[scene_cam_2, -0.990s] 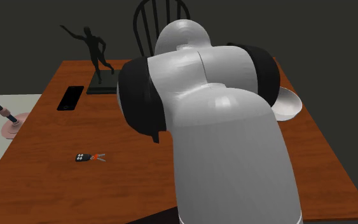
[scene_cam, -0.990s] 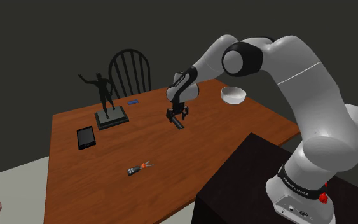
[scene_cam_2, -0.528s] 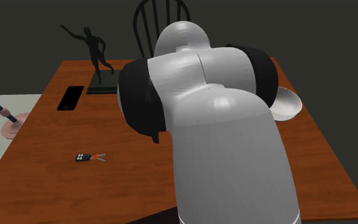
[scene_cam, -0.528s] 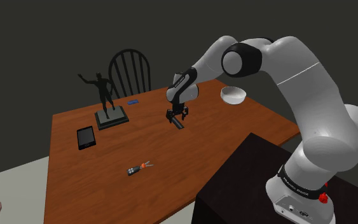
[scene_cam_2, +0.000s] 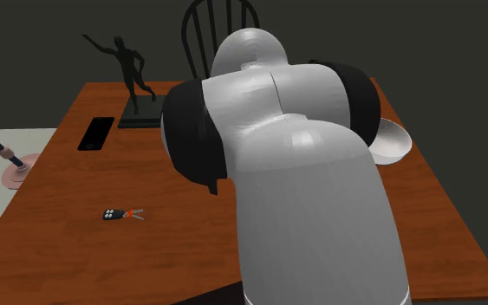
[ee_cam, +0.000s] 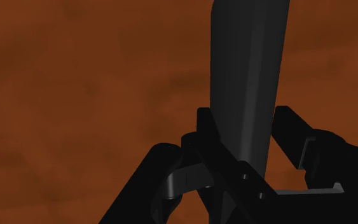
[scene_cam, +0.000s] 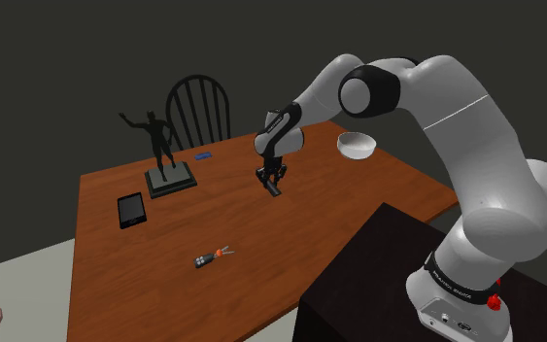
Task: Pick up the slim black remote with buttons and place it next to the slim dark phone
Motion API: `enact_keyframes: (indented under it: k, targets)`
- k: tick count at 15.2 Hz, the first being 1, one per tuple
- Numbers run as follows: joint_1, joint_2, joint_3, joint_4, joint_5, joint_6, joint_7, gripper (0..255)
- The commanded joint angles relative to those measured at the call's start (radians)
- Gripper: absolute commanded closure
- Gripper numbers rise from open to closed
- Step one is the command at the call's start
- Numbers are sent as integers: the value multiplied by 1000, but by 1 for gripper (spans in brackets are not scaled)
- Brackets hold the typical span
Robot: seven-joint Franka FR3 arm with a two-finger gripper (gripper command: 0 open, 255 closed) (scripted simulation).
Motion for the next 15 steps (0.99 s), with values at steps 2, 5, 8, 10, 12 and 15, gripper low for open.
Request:
enact_keyframes:
  k: [2, 5, 8, 10, 12, 15]
  targets:
    - [3, 1, 3, -3, 1, 4, 1, 255]
    - [5, -34, 0, -20, -1, -14, 4, 255]
    - [7, -69, -3, -35, -3, -34, 7, 255]
    - [8, -91, -5, -44, -5, -47, 9, 255]
    - [9, -113, -7, -52, -7, -61, 11, 255]
    - [11, -145, -10, -62, -10, -83, 14, 255]
